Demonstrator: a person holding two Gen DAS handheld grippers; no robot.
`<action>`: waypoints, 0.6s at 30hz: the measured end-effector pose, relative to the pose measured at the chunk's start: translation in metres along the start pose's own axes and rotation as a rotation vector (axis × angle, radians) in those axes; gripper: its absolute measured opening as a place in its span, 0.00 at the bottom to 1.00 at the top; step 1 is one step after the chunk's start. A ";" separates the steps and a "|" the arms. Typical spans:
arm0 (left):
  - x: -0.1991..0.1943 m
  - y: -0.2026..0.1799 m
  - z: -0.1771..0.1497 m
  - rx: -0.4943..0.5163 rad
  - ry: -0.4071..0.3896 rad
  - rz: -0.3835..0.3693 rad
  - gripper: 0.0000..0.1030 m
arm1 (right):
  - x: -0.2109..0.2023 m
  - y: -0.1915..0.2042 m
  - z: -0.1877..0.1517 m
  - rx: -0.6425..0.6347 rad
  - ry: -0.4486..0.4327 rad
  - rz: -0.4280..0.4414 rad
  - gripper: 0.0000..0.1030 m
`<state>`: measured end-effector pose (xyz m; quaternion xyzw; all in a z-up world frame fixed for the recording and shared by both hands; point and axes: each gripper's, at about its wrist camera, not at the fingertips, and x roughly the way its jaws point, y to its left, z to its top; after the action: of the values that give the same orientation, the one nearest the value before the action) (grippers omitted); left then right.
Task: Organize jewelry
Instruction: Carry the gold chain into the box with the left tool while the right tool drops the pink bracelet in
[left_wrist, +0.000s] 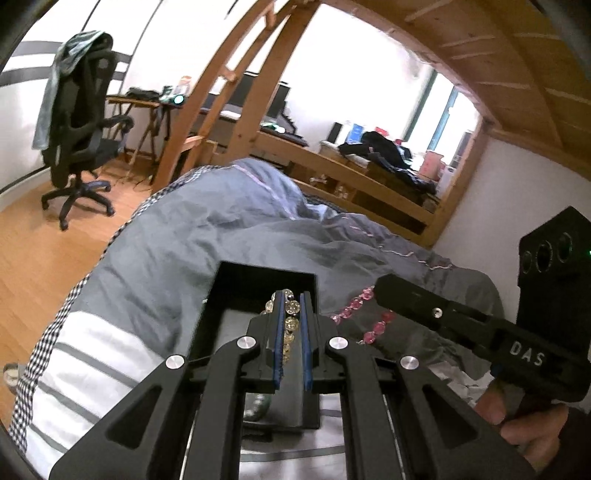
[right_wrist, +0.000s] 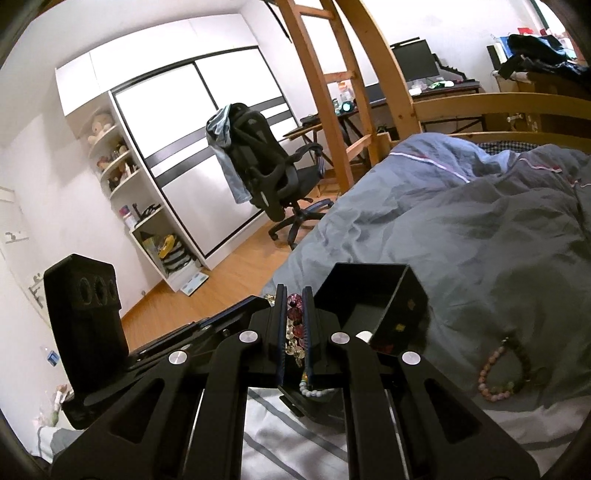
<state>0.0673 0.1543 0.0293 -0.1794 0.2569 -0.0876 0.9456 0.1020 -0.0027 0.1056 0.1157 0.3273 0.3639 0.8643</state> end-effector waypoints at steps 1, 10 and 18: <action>0.001 0.003 0.000 -0.010 0.004 0.005 0.07 | 0.003 0.000 -0.001 -0.002 0.007 -0.002 0.08; 0.008 0.018 -0.005 -0.052 0.043 0.026 0.07 | 0.028 0.000 -0.014 0.003 0.071 -0.017 0.08; 0.005 0.022 -0.006 -0.082 0.046 0.036 0.08 | 0.037 -0.003 -0.022 0.020 0.110 -0.023 0.09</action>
<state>0.0701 0.1716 0.0137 -0.2114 0.2851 -0.0639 0.9327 0.1084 0.0210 0.0697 0.1005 0.3794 0.3563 0.8479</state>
